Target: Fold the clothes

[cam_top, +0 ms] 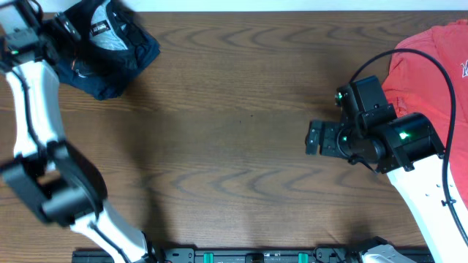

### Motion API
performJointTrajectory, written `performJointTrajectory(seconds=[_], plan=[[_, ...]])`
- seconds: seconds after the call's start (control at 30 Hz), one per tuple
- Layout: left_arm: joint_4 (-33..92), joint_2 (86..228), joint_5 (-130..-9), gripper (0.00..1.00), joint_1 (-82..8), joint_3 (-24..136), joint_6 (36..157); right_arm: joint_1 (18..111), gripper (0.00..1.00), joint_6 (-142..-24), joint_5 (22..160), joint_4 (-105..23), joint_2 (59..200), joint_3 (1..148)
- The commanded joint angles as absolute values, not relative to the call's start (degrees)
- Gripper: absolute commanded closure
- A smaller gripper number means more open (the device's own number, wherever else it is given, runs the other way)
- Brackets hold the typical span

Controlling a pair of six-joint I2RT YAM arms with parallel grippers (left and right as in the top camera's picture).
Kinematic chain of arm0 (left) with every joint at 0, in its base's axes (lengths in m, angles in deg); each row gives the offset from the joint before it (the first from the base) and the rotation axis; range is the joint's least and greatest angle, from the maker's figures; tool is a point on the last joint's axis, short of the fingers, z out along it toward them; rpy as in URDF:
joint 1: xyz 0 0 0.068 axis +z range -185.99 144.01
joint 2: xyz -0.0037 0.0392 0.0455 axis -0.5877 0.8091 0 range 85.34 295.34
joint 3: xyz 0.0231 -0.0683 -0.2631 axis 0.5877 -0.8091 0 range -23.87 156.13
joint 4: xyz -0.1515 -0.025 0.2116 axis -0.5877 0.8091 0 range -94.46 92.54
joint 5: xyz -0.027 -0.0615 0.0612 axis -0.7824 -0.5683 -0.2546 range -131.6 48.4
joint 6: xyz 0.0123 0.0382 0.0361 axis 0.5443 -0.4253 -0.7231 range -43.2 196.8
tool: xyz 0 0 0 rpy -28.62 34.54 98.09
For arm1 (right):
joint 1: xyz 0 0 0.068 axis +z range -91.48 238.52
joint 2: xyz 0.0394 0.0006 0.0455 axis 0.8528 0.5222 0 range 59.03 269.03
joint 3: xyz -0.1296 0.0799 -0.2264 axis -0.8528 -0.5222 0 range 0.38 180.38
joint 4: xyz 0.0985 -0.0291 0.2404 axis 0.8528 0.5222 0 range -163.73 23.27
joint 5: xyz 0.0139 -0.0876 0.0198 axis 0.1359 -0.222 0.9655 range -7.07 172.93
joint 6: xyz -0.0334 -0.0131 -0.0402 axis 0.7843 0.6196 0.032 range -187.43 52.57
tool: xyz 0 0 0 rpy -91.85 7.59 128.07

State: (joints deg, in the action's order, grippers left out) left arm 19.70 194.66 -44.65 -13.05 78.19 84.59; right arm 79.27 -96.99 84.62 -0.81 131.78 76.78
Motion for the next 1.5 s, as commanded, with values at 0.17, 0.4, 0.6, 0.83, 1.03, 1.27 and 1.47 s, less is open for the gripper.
performJointTrajectory(seconds=[0.17,0.4,0.6,0.83,1.03,1.27,1.47], plan=[[40.03,174.29,-59.27,0.02,-13.67,79.63,90.08,85.52,0.07,-97.41,88.84,-4.24,130.84,76.72],[54.54,160.56,-65.7,0.02,-13.69,78.08,89.97,97.87,0.01,-98.92,82.79,-3.56,126.57,76.72],[60.31,145.22,-67.84,0.02,-13.69,70.5,86.69,107.21,0.01,-109.1,67.99,1.6,121.72,76.72],[59.4,123.95,-75.64,0.02,-13.69,56.42,86.71,110.2,0.01,-110.5,60.05,1.21,115.65,76.72],[60.31,110.31,-75.67,0.02,-13.69,47.07,86.73,110.18,0.01,-106.74,51.44,-2.44,113.11,76.72],[62.81,105.53,-75.69,0.02,-14.58,44.6,86.84,110.18,0.01,-94.26,55.77,-11.36,112.98,76.72],[63.2,105.55,-77.26,0.02,-20.99,44.57,88.68,110.18,0.01,-93.04,58.37,-16.65,112.98,76.74]])
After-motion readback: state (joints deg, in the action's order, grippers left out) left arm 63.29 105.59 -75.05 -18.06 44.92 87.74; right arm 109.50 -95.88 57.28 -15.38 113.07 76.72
